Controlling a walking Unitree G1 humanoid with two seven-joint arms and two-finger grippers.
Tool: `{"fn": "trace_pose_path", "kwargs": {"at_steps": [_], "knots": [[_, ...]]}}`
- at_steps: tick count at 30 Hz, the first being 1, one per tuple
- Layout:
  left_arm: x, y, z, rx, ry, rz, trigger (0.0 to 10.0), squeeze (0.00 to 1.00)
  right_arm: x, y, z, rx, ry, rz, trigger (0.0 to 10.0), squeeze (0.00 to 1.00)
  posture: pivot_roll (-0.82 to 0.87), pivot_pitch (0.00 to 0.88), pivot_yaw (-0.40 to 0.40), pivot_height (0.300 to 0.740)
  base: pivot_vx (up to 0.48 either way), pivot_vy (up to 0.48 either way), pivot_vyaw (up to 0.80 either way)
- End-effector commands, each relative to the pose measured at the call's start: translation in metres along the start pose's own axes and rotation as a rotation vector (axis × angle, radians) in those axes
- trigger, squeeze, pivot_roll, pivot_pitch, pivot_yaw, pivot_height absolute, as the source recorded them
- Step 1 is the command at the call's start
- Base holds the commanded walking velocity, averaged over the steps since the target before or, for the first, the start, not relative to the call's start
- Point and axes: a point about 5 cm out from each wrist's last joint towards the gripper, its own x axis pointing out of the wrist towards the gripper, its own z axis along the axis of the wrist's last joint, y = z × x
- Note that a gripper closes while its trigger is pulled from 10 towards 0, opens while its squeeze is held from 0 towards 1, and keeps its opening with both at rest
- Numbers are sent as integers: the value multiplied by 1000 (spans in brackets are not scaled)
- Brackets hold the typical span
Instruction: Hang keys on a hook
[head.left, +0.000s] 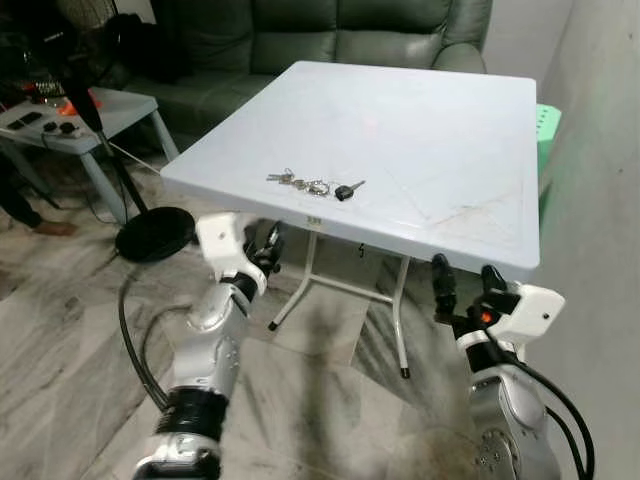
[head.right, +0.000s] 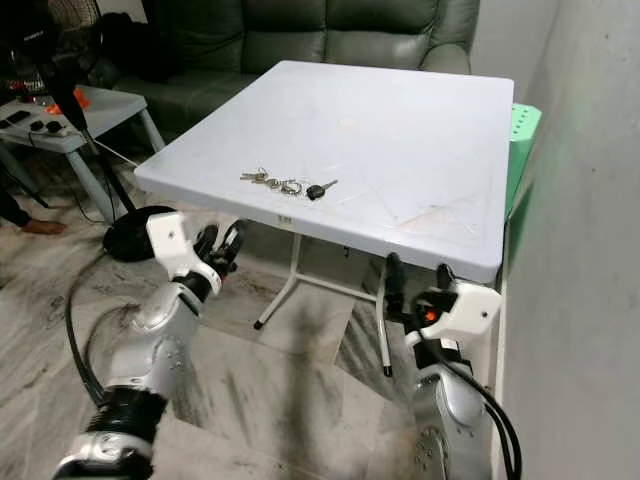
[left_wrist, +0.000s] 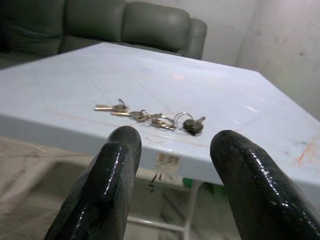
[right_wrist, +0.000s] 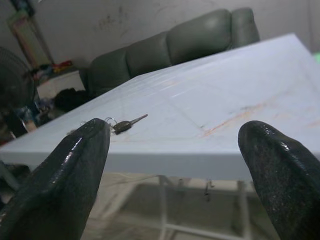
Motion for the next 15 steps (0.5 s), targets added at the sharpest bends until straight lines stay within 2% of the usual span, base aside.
{"fn": "trace_pose_path", "kwargs": {"at_steps": [1,2,7,12,15], "knots": [[-10,10,-3,-36,29,-13,10000,0,-3,-3,9,-33,-22,0,10000,0,-42,73,99,740,0,0,0],[-13,14,0,-51,24,-12,10000,0,-5,-4,14,-56,-31,1,10000,0,-46,76,102,740,0,0,0],[-21,14,6,-44,15,-60,10000,0,-13,-5,23,-108,-52,5,10000,0,-49,76,111,740,0,0,0],[-26,11,1,-51,-5,-68,10000,0,-16,-10,17,-129,-39,-34,10000,0,-44,77,112,740,0,0,0],[-28,8,-4,-69,3,-51,10000,0,-13,-2,14,-129,-34,-10,10000,0,-38,76,105,740,0,0,0]]}}
